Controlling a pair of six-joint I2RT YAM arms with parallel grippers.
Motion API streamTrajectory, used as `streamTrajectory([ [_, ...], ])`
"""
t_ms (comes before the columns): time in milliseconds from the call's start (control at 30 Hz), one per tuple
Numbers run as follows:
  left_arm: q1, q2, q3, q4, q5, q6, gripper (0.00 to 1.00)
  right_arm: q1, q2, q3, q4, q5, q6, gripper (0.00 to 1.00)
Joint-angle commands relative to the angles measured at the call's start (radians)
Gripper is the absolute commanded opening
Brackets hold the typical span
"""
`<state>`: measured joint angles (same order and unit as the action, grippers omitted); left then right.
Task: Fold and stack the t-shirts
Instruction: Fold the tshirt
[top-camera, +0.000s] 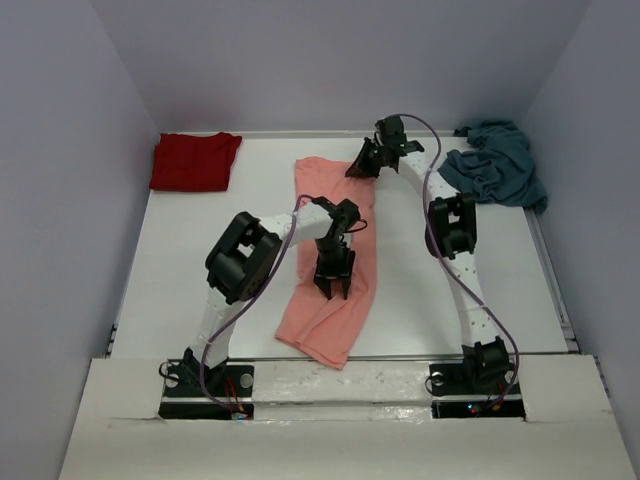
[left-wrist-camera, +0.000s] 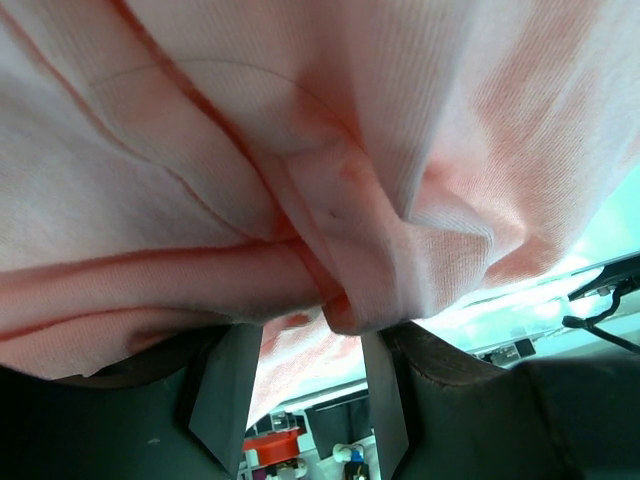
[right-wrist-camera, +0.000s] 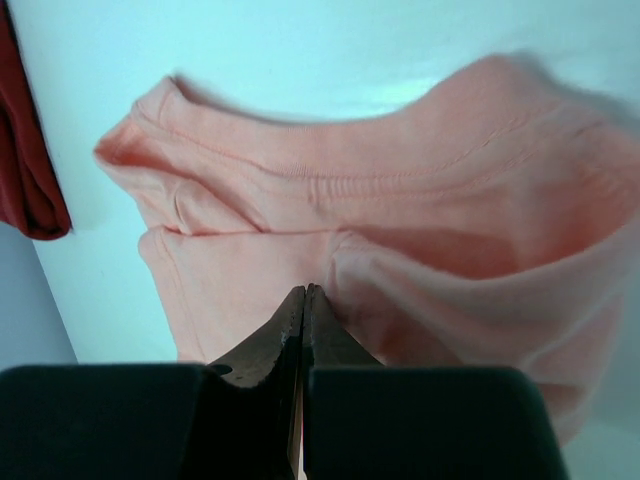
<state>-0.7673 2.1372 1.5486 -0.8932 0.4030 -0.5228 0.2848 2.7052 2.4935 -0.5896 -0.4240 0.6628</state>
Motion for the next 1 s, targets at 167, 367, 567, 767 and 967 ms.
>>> streamTrajectory([
  [167,-0.007,-0.091,-0.035,0.021,-0.013,0.001,0.56,-0.071,-0.013,0.119,0.178,0.011,0.049,0.01],
  [367,0.019,-0.154,0.216,-0.071,-0.206,-0.031,0.56,-0.081,-0.143,0.056,0.278,-0.079,-0.001,0.04],
  [567,0.080,-0.117,0.522,-0.191,-0.274,-0.028,0.57,-0.127,-0.323,-0.093,0.254,-0.142,-0.031,0.47],
  [767,0.170,-0.125,0.550,-0.152,-0.260,-0.022,0.57,-0.165,-0.497,-0.289,0.093,-0.203,-0.095,0.78],
  [967,0.259,-0.123,0.423,-0.046,-0.237,0.069,0.61,-0.184,-0.634,-0.551,0.056,-0.213,-0.124,0.79],
])
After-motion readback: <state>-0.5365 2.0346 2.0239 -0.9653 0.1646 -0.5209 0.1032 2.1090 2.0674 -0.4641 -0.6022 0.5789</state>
